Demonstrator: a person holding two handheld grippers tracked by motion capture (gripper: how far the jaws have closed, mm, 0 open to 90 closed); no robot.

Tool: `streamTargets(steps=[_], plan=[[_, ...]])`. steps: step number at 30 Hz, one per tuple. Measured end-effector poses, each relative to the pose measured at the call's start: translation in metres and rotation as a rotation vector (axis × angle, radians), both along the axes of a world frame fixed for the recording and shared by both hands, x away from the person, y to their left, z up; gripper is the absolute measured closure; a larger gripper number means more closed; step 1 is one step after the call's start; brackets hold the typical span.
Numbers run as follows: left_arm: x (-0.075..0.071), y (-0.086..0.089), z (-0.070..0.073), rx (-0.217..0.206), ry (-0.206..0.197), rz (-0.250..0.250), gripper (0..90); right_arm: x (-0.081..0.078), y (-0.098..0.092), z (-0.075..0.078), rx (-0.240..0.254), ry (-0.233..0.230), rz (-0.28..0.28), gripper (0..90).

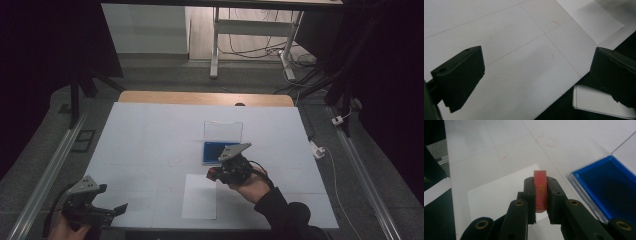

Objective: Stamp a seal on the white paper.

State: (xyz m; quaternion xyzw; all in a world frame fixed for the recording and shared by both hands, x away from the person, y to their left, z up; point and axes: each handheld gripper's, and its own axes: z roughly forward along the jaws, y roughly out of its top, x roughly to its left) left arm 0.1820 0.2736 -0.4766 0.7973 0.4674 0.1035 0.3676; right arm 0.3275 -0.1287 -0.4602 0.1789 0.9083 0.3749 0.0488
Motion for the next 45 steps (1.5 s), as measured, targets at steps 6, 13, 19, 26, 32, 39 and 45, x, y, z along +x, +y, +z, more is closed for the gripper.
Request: streamTargets(steps=[6,13,19,26,32,39,45], plan=[[0.001,0.001,-0.001,-0.013,0.005,0.002,0.0,-0.004,0.01,-0.006,-0.015,0.012,0.033,79.3],[0.001,0.001,-0.001,-0.012,0.013,0.0,0.0,-0.009,0.021,-0.017,-0.045,0.015,0.079,79.3],[0.002,0.002,-0.001,-0.016,0.018,0.001,0.0,-0.013,0.03,-0.027,-0.087,-0.001,0.137,79.3],[0.002,0.003,-0.002,-0.026,0.019,0.003,0.0,-0.014,0.035,-0.037,-0.13,-0.01,0.15,79.4],[0.002,0.003,-0.001,-0.027,0.021,0.003,0.0,-0.016,0.036,-0.042,-0.147,-0.017,0.158,79.6],[0.002,0.003,-0.002,-0.03,0.026,0.004,0.0,-0.019,0.035,-0.044,-0.147,-0.038,0.152,80.1],[0.003,0.003,-0.002,-0.03,0.029,0.002,0.0,-0.018,0.034,-0.045,-0.138,-0.035,0.154,80.2]])
